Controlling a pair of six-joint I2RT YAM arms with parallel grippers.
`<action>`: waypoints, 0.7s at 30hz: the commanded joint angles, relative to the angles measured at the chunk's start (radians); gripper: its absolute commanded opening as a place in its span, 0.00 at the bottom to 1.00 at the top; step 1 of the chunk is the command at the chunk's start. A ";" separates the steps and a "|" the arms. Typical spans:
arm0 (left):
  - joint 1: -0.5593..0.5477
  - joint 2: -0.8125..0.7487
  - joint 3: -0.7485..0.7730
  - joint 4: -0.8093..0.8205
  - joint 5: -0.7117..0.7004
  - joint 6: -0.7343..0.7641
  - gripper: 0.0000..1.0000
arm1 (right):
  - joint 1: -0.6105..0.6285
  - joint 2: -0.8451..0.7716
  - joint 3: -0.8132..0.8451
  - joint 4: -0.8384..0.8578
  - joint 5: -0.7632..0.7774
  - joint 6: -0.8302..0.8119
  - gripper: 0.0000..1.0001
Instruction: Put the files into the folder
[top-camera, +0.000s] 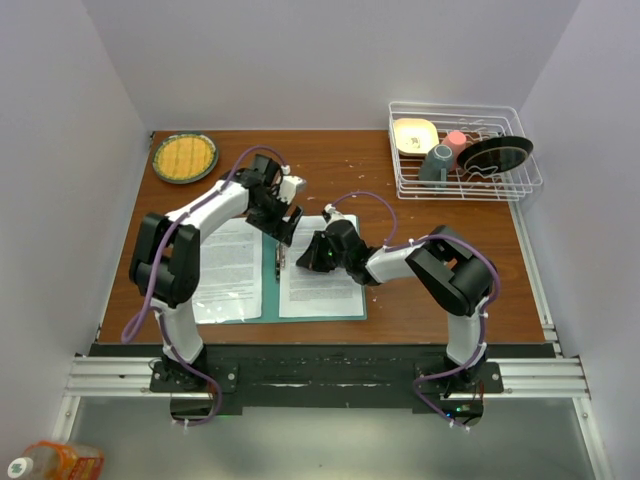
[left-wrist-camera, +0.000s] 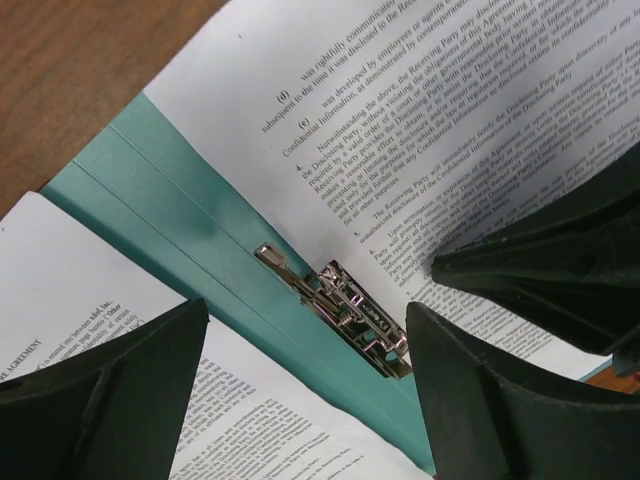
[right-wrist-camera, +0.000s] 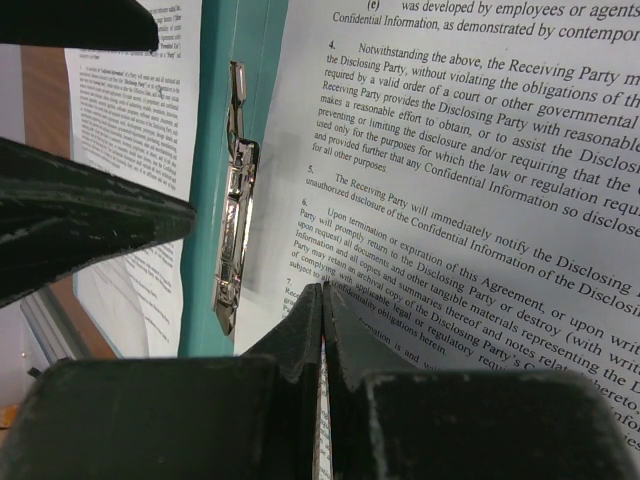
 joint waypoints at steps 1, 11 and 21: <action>0.005 0.019 0.052 0.044 0.006 -0.063 0.82 | 0.011 0.101 -0.071 -0.286 0.056 -0.045 0.00; 0.004 0.119 0.070 0.058 -0.067 -0.072 0.67 | 0.012 0.103 -0.077 -0.284 0.057 -0.038 0.00; 0.001 0.154 0.098 0.053 -0.054 -0.080 0.33 | 0.012 0.103 -0.081 -0.284 0.054 -0.038 0.00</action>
